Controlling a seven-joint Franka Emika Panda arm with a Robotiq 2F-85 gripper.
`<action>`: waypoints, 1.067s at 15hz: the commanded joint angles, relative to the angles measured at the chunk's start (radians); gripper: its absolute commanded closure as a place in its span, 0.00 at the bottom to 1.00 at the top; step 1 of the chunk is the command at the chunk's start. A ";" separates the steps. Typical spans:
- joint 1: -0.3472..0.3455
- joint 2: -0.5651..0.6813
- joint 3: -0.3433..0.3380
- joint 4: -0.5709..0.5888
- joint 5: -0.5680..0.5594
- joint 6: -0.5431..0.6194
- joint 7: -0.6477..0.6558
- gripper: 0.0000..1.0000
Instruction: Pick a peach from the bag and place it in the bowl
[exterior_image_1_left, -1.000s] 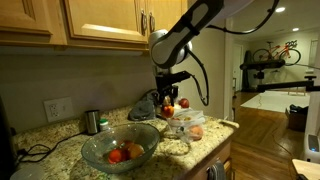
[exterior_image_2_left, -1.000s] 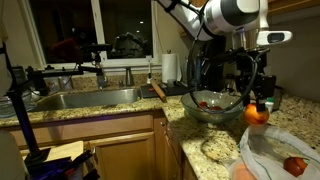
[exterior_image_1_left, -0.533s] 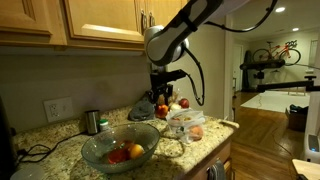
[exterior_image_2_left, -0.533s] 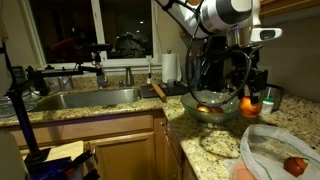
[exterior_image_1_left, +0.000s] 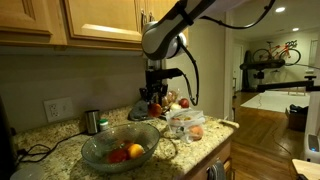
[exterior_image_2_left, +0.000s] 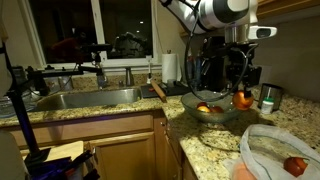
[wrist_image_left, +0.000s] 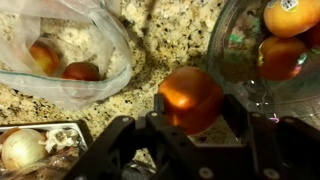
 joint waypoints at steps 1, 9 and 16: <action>-0.031 -0.015 0.030 0.018 0.069 -0.014 -0.081 0.65; -0.032 0.031 0.059 0.083 0.143 -0.047 -0.177 0.65; -0.033 0.109 0.080 0.158 0.151 -0.089 -0.208 0.65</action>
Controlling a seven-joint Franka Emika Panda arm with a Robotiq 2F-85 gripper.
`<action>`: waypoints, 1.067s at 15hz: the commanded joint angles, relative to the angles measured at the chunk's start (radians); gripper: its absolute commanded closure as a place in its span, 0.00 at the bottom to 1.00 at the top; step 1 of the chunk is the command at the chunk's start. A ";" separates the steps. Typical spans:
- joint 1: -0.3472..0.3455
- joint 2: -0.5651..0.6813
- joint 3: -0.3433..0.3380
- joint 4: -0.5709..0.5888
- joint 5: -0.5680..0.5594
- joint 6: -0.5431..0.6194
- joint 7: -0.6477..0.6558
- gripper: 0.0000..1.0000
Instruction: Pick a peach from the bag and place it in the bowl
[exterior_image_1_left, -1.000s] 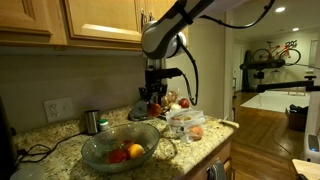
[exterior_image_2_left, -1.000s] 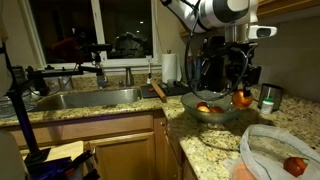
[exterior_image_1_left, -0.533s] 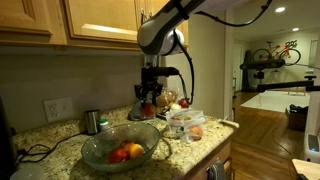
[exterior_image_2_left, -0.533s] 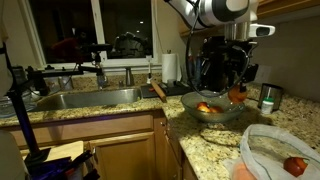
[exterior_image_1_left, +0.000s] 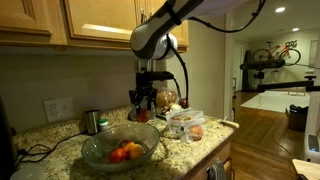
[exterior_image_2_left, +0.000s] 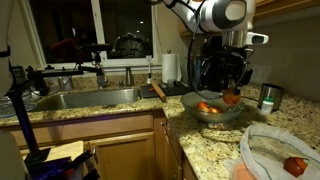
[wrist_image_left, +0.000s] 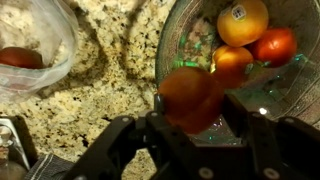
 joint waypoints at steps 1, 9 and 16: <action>-0.023 0.040 0.022 0.062 0.025 -0.052 -0.040 0.65; -0.024 0.114 0.032 0.131 0.031 -0.087 -0.059 0.65; -0.022 0.159 0.039 0.175 0.026 -0.121 -0.070 0.65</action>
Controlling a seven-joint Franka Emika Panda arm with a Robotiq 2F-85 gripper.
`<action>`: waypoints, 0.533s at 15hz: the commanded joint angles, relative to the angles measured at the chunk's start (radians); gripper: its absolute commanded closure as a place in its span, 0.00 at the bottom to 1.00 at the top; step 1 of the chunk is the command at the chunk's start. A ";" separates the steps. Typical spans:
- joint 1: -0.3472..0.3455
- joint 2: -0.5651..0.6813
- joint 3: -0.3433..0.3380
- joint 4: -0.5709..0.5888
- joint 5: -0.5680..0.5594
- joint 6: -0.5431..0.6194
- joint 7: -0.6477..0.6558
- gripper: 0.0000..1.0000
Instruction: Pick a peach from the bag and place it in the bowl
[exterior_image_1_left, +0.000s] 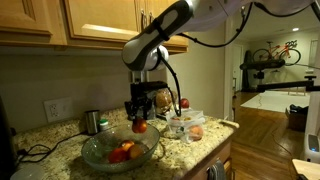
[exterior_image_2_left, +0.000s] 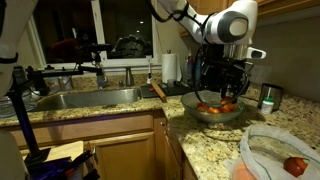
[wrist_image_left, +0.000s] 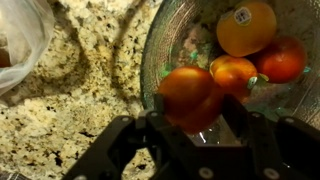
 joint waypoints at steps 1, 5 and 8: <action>-0.021 0.018 0.021 0.042 0.015 -0.053 -0.026 0.65; -0.022 0.029 0.021 0.055 0.014 -0.071 -0.028 0.15; -0.025 0.028 0.019 0.061 0.015 -0.075 -0.027 0.02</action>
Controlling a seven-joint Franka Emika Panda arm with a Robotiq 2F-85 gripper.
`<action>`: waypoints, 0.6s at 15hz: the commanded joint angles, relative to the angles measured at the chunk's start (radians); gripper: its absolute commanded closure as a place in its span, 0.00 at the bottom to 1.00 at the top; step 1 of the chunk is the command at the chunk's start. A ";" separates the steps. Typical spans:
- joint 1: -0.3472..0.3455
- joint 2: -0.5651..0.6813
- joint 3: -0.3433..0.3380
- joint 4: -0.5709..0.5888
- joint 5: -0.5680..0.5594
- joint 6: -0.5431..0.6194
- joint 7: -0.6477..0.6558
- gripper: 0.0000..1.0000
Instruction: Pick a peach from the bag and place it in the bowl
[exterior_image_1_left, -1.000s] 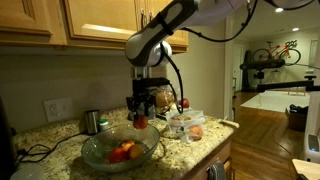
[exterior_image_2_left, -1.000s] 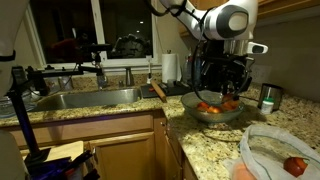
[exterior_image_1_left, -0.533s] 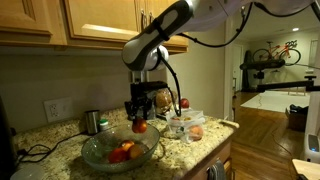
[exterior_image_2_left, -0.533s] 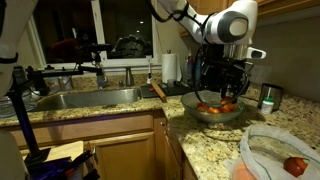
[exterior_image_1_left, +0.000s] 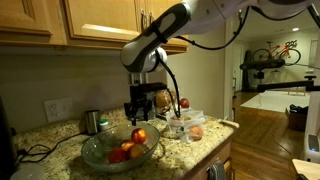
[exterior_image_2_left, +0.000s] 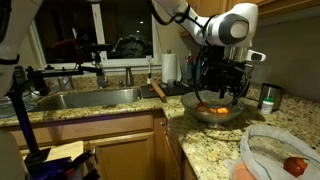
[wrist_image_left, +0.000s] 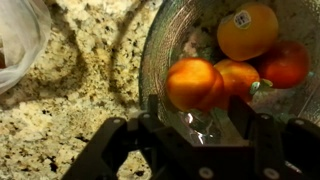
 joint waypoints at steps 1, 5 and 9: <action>-0.025 0.000 0.016 0.034 0.015 -0.049 -0.019 0.01; -0.030 -0.001 0.014 0.047 0.015 -0.061 -0.017 0.00; -0.020 0.001 0.006 0.038 -0.004 -0.032 0.001 0.00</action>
